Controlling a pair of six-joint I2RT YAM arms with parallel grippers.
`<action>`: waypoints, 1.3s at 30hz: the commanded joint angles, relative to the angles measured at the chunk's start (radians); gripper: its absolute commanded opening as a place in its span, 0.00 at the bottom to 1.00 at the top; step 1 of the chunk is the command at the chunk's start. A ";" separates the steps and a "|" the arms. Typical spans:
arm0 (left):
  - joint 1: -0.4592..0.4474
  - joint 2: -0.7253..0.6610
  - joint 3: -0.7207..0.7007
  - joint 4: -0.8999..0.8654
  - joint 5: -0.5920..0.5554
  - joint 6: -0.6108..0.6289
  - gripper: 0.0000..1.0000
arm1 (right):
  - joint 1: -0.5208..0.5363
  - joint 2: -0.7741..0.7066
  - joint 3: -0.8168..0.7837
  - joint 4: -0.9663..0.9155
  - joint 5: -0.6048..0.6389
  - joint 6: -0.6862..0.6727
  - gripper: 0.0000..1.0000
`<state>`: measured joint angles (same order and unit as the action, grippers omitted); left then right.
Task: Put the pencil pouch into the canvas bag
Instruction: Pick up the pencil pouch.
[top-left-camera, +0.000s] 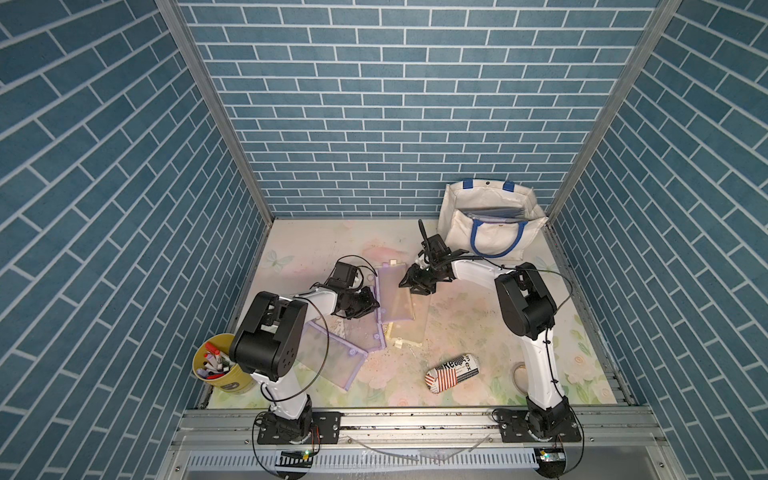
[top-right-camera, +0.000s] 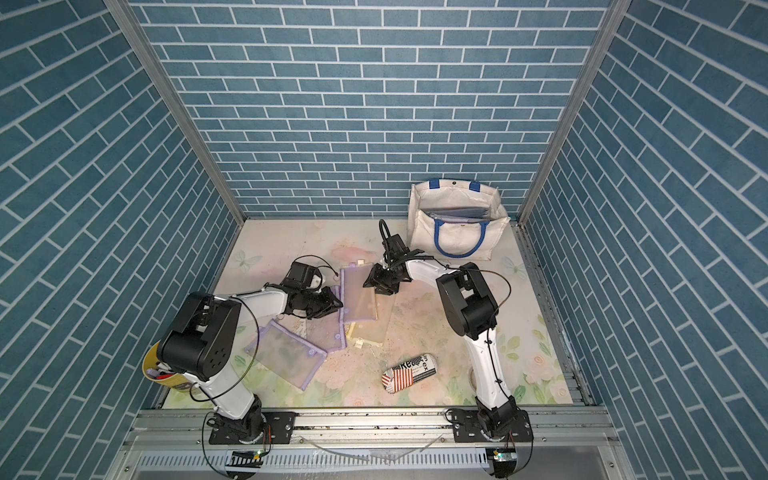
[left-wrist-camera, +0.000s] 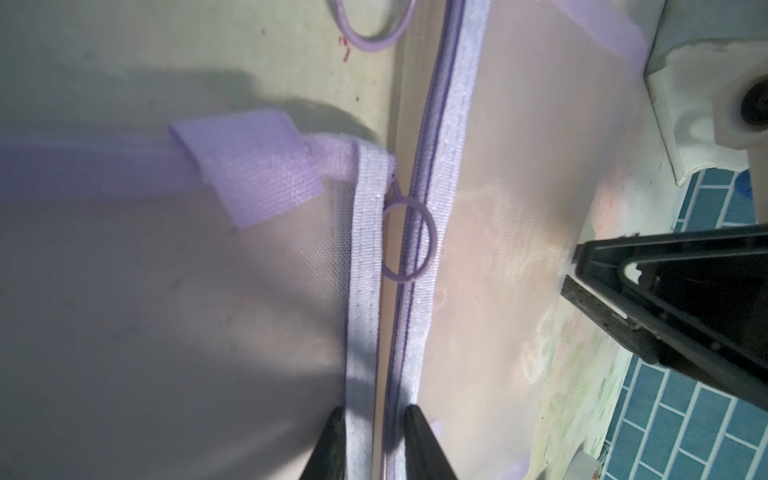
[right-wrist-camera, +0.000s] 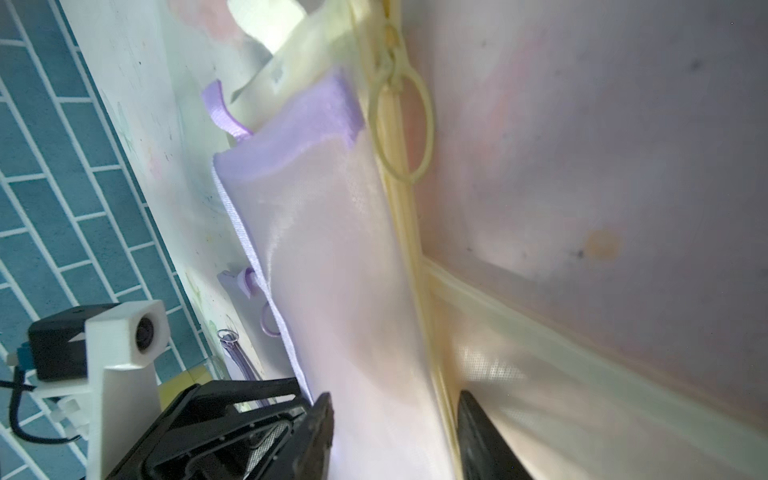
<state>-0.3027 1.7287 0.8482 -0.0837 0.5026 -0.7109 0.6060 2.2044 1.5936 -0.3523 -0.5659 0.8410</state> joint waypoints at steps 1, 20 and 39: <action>-0.012 0.025 0.008 -0.019 -0.007 0.002 0.26 | 0.004 -0.002 -0.013 0.033 -0.021 0.008 0.46; -0.015 0.023 0.003 -0.017 -0.008 0.000 0.26 | 0.029 -0.060 0.052 -0.144 0.072 -0.097 0.49; -0.015 0.033 0.011 -0.021 -0.002 0.004 0.26 | 0.040 -0.052 0.106 -0.192 0.093 -0.119 0.49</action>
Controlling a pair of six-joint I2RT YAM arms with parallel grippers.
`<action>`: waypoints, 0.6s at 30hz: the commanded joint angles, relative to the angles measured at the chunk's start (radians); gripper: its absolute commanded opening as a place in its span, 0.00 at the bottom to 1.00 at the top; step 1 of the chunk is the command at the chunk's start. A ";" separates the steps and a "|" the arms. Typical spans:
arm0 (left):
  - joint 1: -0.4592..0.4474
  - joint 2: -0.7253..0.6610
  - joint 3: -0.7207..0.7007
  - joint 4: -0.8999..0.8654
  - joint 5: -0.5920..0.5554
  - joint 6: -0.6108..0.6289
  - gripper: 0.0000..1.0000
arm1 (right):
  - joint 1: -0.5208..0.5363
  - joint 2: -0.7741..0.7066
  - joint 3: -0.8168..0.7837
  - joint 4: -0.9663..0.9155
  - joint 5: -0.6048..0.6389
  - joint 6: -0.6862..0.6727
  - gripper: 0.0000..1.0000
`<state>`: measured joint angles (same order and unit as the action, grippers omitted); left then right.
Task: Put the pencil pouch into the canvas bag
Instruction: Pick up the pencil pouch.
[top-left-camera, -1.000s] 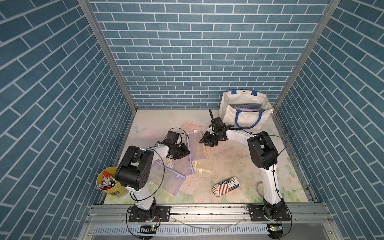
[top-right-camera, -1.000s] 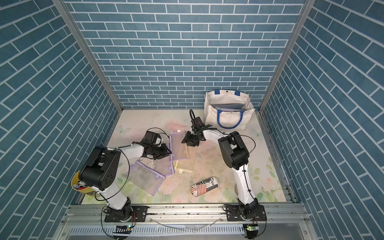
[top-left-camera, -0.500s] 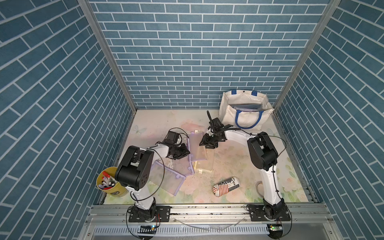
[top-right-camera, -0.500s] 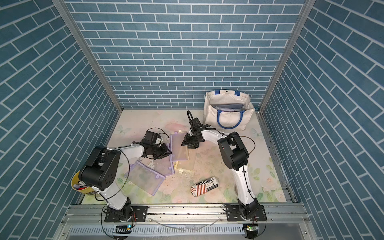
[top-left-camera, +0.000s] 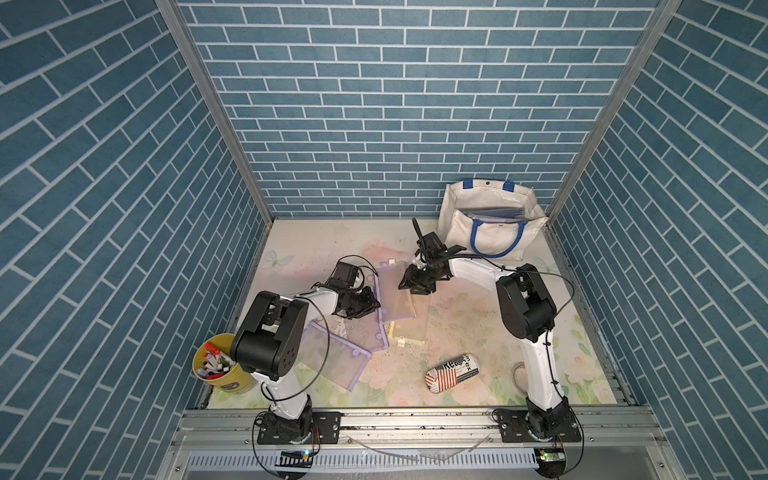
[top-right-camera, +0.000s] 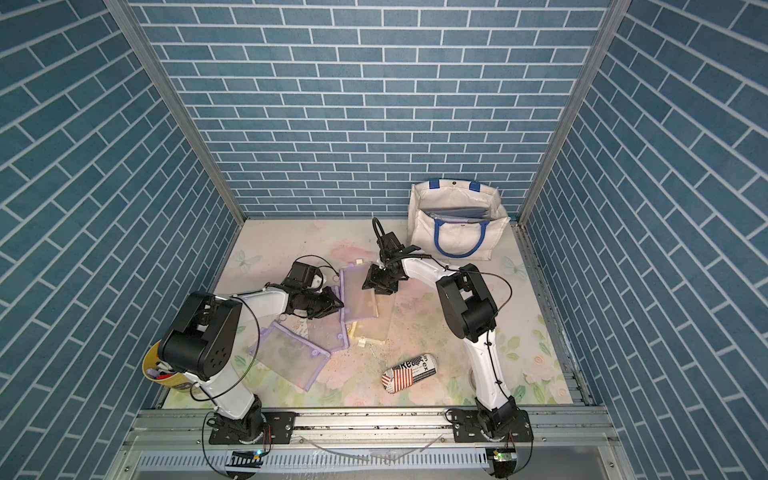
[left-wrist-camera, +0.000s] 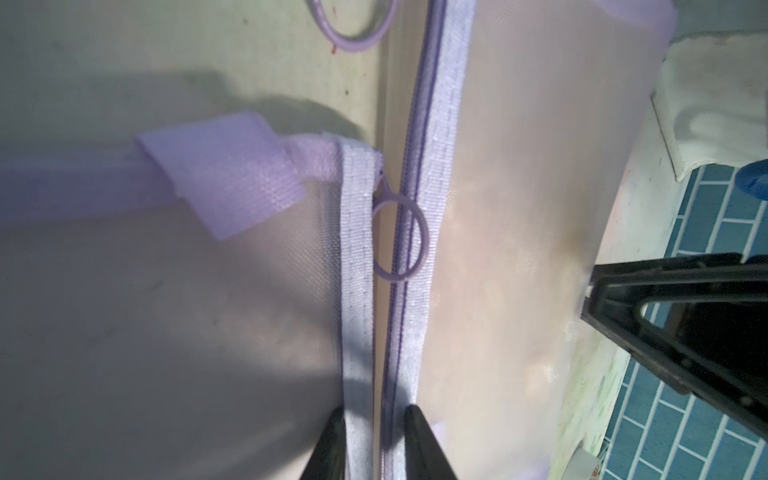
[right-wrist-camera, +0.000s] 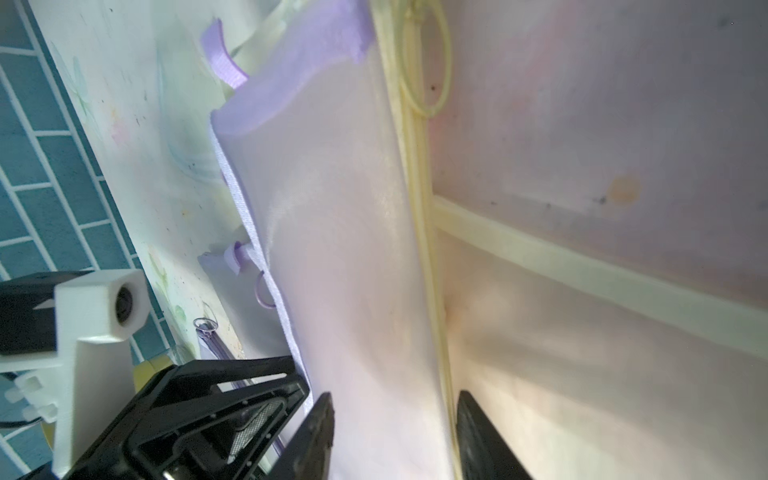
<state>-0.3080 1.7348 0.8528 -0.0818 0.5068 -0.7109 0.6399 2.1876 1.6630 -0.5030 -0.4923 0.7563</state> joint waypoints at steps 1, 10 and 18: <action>-0.009 0.028 0.006 -0.021 -0.007 0.004 0.26 | 0.006 -0.036 0.036 -0.042 0.021 -0.035 0.50; -0.009 0.026 0.006 -0.022 -0.008 0.004 0.26 | 0.006 -0.026 0.044 -0.050 0.019 -0.034 0.54; -0.009 0.026 0.003 -0.022 -0.010 0.004 0.26 | 0.005 -0.026 0.050 -0.073 0.038 -0.043 0.60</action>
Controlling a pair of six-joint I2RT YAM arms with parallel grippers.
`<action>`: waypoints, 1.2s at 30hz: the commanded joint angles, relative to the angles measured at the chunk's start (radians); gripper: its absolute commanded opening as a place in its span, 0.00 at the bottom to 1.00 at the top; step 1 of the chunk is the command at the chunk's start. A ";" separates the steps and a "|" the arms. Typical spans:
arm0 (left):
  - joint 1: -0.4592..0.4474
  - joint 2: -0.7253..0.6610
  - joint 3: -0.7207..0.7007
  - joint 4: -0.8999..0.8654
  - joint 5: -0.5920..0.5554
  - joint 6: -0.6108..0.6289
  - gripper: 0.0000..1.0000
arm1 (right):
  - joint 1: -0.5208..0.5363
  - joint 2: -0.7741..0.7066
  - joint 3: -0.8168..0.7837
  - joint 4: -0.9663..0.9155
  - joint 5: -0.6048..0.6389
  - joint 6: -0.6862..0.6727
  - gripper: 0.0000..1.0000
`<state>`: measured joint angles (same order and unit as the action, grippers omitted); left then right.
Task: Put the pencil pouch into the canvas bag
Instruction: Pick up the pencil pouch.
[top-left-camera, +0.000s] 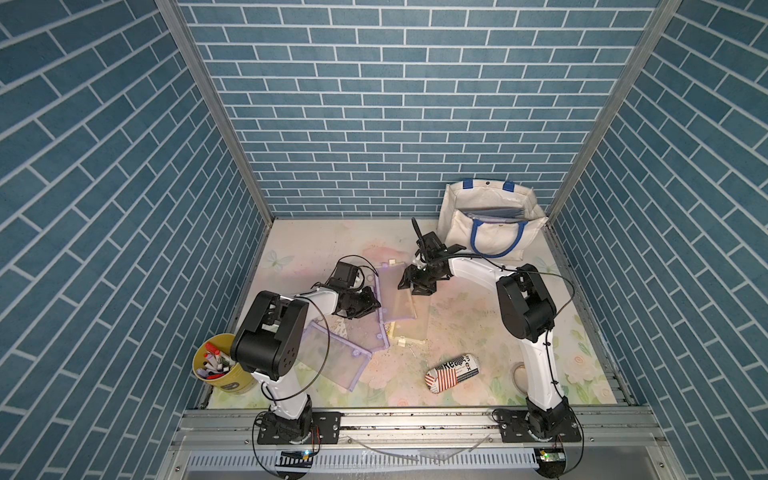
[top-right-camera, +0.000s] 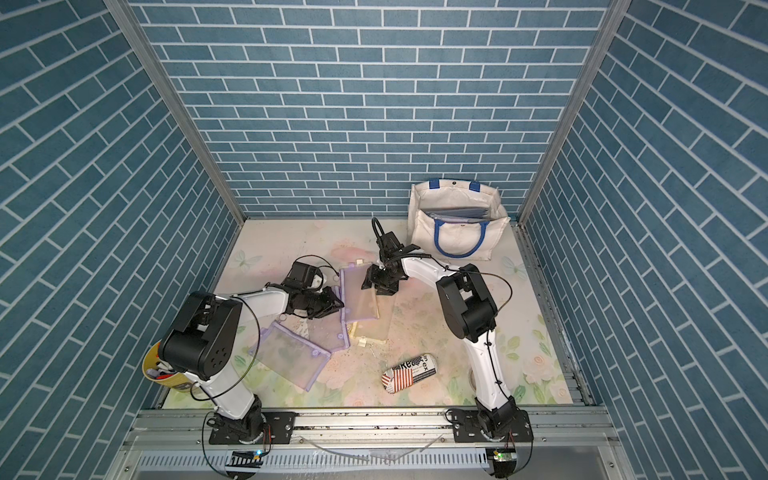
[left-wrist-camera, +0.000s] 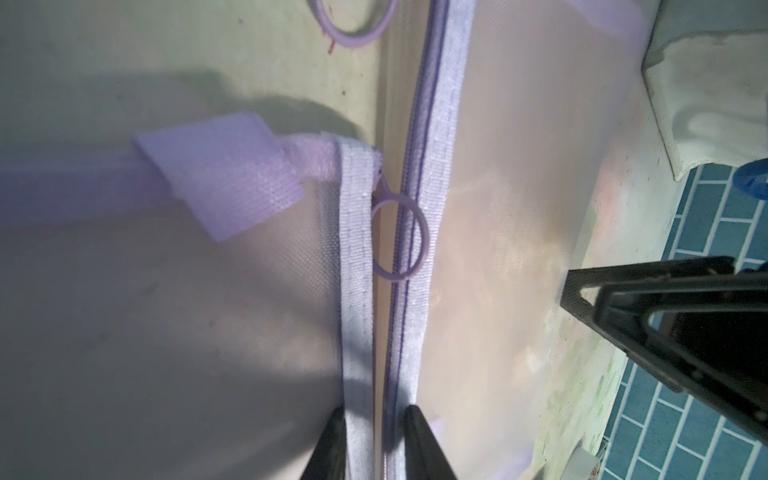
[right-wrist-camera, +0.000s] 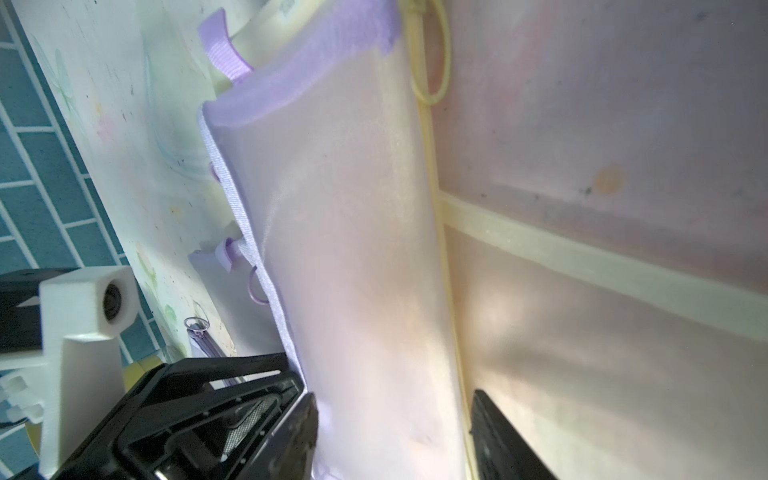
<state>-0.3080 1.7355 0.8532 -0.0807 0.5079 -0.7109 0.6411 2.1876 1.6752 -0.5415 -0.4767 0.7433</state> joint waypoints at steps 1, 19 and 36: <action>-0.009 0.025 0.003 -0.024 -0.011 0.004 0.26 | 0.004 -0.026 0.039 -0.035 0.023 -0.029 0.60; -0.009 0.030 0.007 -0.019 -0.008 0.002 0.26 | 0.005 -0.001 0.034 0.036 -0.038 0.004 0.57; -0.012 0.026 0.000 -0.013 -0.009 0.000 0.26 | 0.003 -0.002 -0.029 0.161 -0.101 0.056 0.49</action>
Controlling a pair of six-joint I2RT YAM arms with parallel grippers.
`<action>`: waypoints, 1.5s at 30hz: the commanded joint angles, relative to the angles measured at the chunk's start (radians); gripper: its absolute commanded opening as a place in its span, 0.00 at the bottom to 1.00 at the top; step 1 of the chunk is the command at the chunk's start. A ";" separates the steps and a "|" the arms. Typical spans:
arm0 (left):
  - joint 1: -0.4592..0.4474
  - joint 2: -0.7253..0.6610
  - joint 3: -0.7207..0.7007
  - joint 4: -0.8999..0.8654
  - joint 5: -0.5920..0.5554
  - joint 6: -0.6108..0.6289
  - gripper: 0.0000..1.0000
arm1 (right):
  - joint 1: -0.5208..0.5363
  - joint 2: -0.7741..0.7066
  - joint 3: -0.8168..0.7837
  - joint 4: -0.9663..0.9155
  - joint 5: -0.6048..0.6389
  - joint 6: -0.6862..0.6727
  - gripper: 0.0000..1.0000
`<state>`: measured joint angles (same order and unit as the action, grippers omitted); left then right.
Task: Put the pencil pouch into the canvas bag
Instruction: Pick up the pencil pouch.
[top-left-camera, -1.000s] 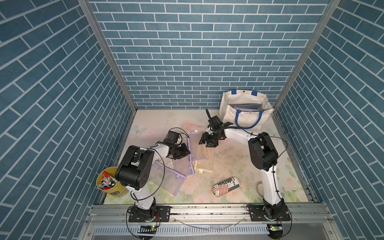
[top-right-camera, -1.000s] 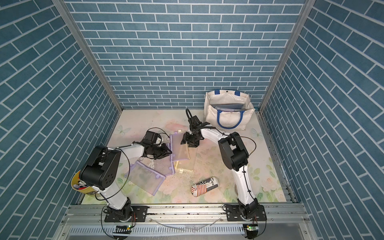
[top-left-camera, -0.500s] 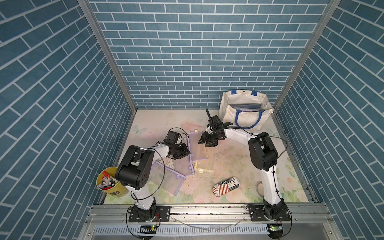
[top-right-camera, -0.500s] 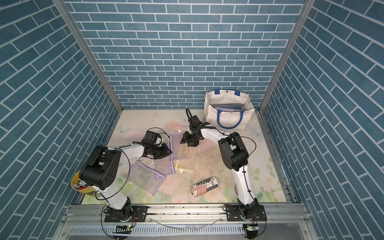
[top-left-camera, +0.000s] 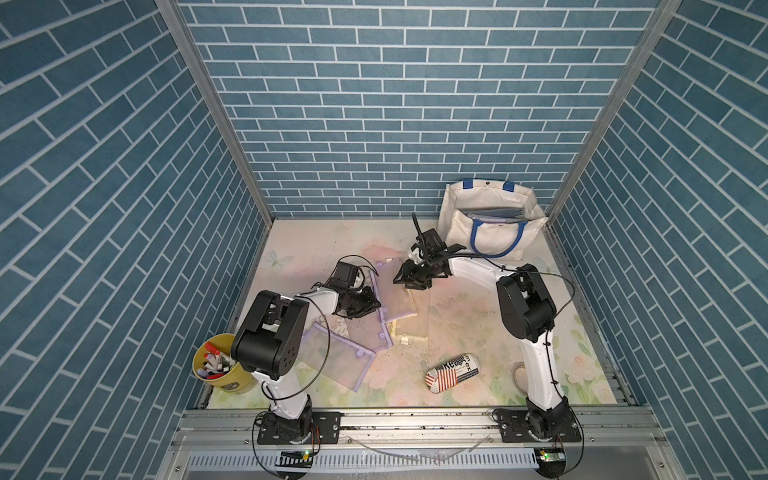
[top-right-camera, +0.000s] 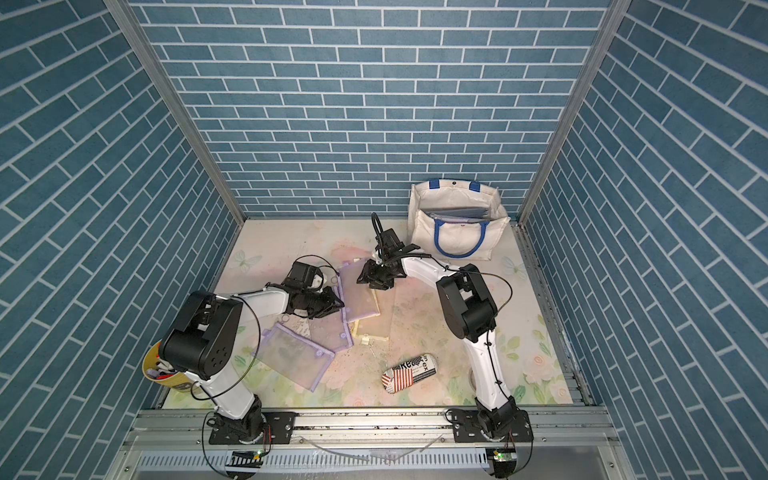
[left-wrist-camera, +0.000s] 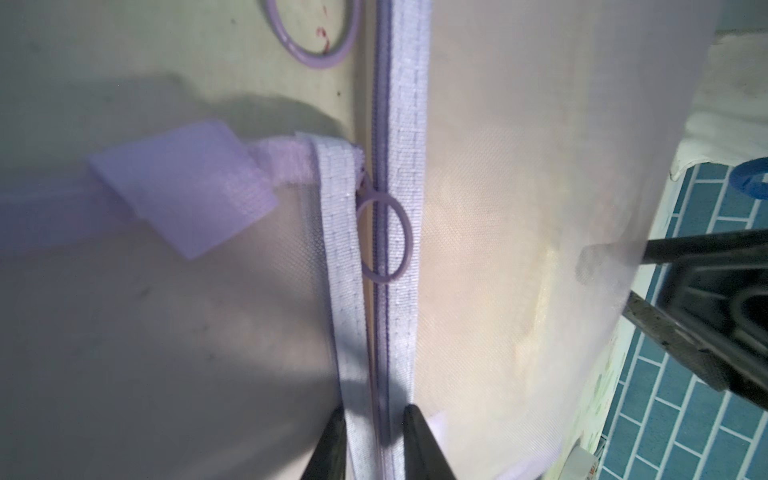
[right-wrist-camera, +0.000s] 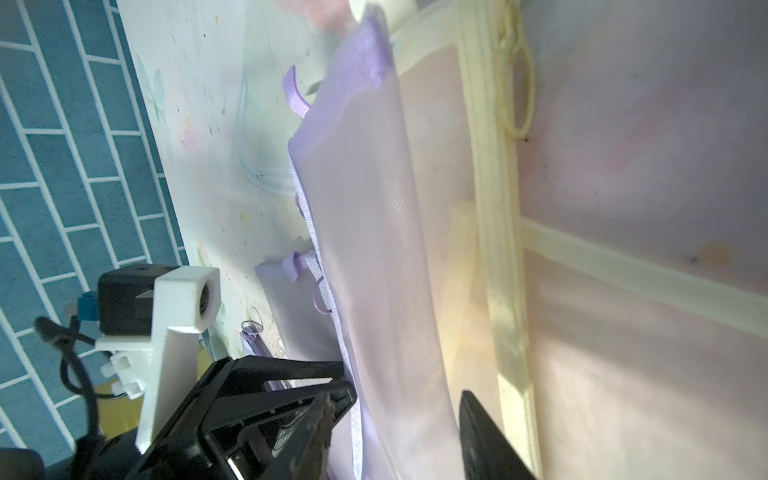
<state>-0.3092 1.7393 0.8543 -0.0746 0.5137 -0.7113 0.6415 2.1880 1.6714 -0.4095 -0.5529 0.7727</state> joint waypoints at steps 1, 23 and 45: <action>-0.011 0.020 -0.001 -0.020 -0.016 0.000 0.26 | 0.003 -0.002 -0.025 0.029 -0.024 0.027 0.49; -0.013 0.016 -0.002 -0.019 -0.017 -0.004 0.26 | -0.025 0.038 -0.087 0.149 -0.070 0.099 0.51; -0.020 0.009 -0.001 -0.035 -0.023 0.002 0.26 | -0.022 0.111 -0.009 0.196 -0.101 0.102 0.12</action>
<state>-0.3195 1.7393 0.8543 -0.0731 0.5095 -0.7151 0.6163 2.2967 1.6394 -0.2028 -0.6518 0.8825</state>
